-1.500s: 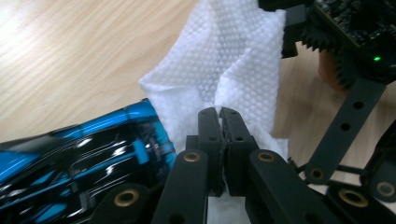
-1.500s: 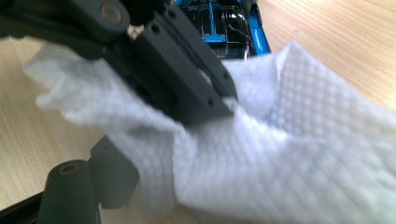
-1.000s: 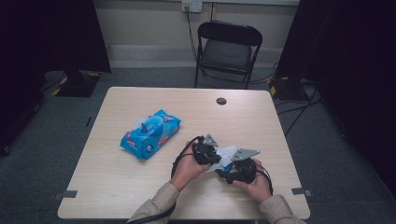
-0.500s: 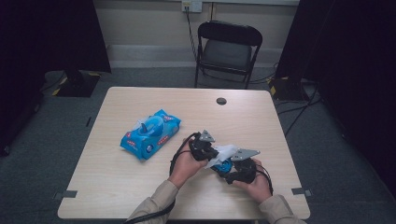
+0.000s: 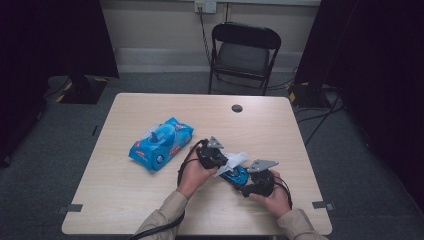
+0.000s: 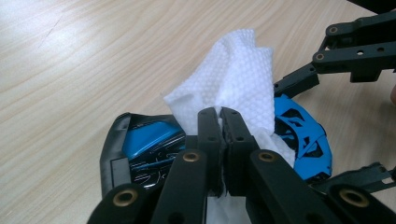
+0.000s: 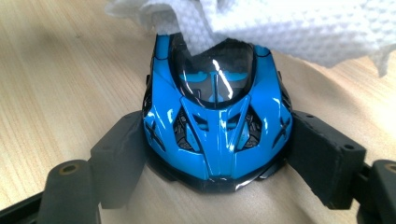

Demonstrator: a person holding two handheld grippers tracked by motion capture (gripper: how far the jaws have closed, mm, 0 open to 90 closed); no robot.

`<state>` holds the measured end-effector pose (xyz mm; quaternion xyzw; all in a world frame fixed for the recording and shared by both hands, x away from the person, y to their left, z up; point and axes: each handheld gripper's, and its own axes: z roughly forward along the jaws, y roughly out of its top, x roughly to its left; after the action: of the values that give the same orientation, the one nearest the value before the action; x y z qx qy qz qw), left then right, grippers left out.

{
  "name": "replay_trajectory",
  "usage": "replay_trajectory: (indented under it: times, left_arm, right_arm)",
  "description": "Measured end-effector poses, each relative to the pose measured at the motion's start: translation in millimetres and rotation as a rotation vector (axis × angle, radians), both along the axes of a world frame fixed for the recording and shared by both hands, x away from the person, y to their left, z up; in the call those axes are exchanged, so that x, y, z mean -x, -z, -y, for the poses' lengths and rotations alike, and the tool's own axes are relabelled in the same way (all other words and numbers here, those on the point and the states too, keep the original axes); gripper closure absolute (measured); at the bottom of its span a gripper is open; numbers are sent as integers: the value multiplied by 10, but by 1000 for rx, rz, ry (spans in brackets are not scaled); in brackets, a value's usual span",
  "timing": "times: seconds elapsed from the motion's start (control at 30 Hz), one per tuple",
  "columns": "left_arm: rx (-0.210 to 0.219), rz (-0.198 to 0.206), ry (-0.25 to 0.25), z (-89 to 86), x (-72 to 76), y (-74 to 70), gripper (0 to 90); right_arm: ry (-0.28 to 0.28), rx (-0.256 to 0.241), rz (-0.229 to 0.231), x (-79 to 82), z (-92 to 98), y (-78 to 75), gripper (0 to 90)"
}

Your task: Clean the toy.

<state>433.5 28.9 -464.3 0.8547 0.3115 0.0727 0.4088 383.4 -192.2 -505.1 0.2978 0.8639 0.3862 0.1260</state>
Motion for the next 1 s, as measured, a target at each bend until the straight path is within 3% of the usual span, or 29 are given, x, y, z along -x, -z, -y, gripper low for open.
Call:
replay_trajectory:
  times: [0.3, 0.43, 1.0]
  left_arm:
    - [6, -2, -49, -118, -43, 10, 879]
    - [-17, 15, -51, -131, -23, 3, 879]
    - [-39, 20, -85, -262, -56, 7, 878]
  right_arm:
    - [1, 0, 0, 1, 0, 0, 229]
    - [1, 0, 0, 0, 0, 0, 229]
    - [1, 0, 0, 0, 0, 0, 229]
